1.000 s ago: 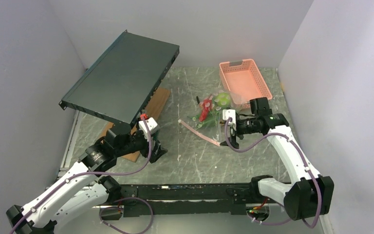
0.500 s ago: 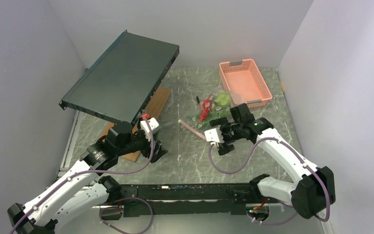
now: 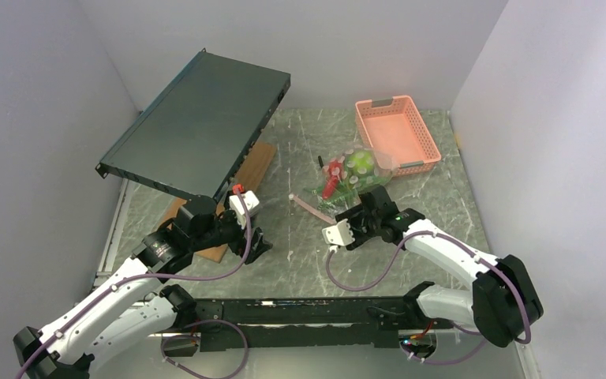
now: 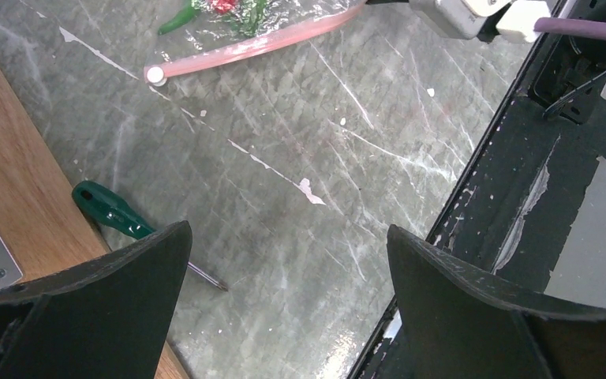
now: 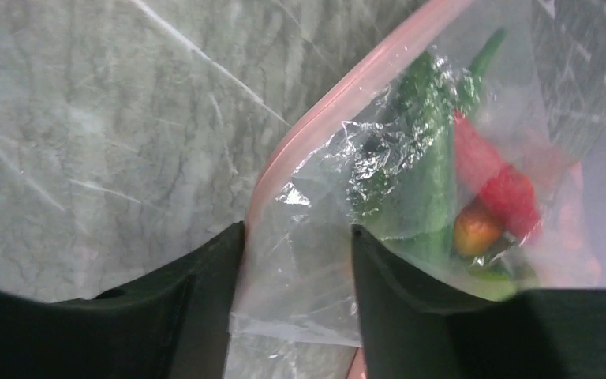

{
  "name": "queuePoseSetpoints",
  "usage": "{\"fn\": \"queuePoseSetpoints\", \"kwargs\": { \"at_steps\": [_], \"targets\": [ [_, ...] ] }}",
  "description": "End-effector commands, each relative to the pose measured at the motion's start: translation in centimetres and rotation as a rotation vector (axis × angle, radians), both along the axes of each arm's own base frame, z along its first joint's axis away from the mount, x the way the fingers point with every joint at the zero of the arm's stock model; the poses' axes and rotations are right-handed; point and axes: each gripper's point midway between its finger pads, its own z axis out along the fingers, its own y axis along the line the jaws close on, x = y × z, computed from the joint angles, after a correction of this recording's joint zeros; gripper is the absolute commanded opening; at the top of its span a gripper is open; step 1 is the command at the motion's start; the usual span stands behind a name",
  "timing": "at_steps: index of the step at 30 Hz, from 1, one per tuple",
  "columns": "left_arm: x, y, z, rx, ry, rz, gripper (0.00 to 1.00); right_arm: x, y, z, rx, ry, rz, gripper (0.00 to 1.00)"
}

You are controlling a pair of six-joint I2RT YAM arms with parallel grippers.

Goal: Open the zip-top bag and remove the fake food
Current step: Adjust the zipper food storage bag at the center of the board.

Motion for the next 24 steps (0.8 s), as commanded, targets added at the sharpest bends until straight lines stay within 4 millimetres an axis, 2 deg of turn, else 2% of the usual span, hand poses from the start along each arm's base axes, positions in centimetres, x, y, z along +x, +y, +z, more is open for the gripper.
{"fn": "queuePoseSetpoints", "kwargs": {
  "at_steps": [1, 4, 5, 8, 13, 17, 21, 24],
  "targets": [
    [0.0, -0.3, 0.6, -0.015, -0.015, -0.024, 1.0, 2.7, 0.5, 2.4, 0.071, -0.132, -0.082, 0.41],
    [-0.1, -0.4, 0.6, -0.016, -0.015, -0.027, 1.0, 2.6, 1.1, 3.4, 0.139, -0.103, -0.127, 0.08],
    [-0.1, -0.4, 0.6, -0.017, -0.015, -0.027, 1.0, 2.7, 1.3, 3.9, 0.17, -0.087, -0.147, 0.0],
    [-0.2, -0.4, 0.7, -0.021, -0.016, -0.033, 1.0, 2.6, 2.4, 6.8, 0.32, -0.008, -0.198, 0.0],
    [-1.0, -1.4, 1.2, -0.069, -0.015, -0.095, 1.0, 2.7, 3.8, 14.9, 0.608, 0.149, -0.238, 0.0],
    [-1.6, -2.0, 1.7, -0.111, -0.03, -0.14, 1.0, 4.1, 3.8, 20.1, 0.726, 0.168, -0.279, 0.0],
    [-1.9, -1.9, 2.4, -0.143, -0.074, -0.149, 1.0, 5.5, 3.1, 24.0, 0.802, 0.168, -0.333, 0.0],
    [-2.1, -1.8, 2.9, -0.163, -0.103, -0.157, 1.0, 5.7, 2.9, 26.4, 0.865, 0.195, -0.345, 0.0]
  ]
}}
